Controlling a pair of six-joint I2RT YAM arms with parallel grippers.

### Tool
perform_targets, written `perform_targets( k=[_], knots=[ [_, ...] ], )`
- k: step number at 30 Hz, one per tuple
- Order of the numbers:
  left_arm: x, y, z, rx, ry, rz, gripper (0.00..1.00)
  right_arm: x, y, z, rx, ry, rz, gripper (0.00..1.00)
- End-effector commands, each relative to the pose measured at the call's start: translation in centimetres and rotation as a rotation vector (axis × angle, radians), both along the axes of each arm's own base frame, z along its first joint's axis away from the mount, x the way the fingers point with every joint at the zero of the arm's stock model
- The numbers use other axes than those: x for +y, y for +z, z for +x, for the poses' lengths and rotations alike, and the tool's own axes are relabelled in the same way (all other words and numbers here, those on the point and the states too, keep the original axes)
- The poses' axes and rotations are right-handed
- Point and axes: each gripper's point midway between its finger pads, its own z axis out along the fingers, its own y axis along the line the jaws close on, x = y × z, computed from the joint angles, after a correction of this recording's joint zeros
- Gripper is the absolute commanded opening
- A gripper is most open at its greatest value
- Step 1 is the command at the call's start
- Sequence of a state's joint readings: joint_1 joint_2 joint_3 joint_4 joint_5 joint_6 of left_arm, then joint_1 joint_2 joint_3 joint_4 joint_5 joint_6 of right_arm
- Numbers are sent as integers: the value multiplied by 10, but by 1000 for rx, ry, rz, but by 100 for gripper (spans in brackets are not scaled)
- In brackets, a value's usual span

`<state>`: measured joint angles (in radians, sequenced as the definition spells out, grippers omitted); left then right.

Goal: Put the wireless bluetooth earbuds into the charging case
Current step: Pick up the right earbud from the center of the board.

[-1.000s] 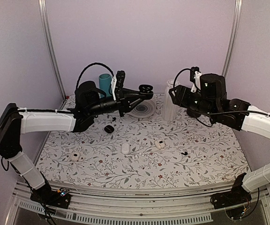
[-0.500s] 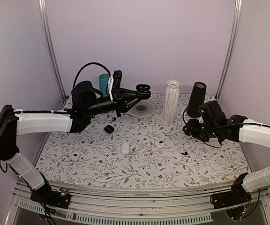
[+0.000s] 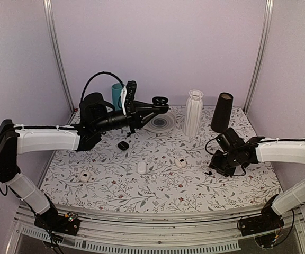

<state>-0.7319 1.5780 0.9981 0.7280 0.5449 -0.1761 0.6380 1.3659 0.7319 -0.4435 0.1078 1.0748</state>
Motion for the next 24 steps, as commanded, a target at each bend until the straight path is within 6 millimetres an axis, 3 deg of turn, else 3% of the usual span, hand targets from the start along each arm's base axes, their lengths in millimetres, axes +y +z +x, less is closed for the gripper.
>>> perform_targets(
  k=[1, 24],
  knots=[
    [10, 12, -1, -22, 20, -21, 0, -2, -16, 0, 53, -78, 22, 40],
    [11, 13, -3, -18, 16, -24, 0, -3, -39, 9, 78, -135, -5, 24]
  ],
)
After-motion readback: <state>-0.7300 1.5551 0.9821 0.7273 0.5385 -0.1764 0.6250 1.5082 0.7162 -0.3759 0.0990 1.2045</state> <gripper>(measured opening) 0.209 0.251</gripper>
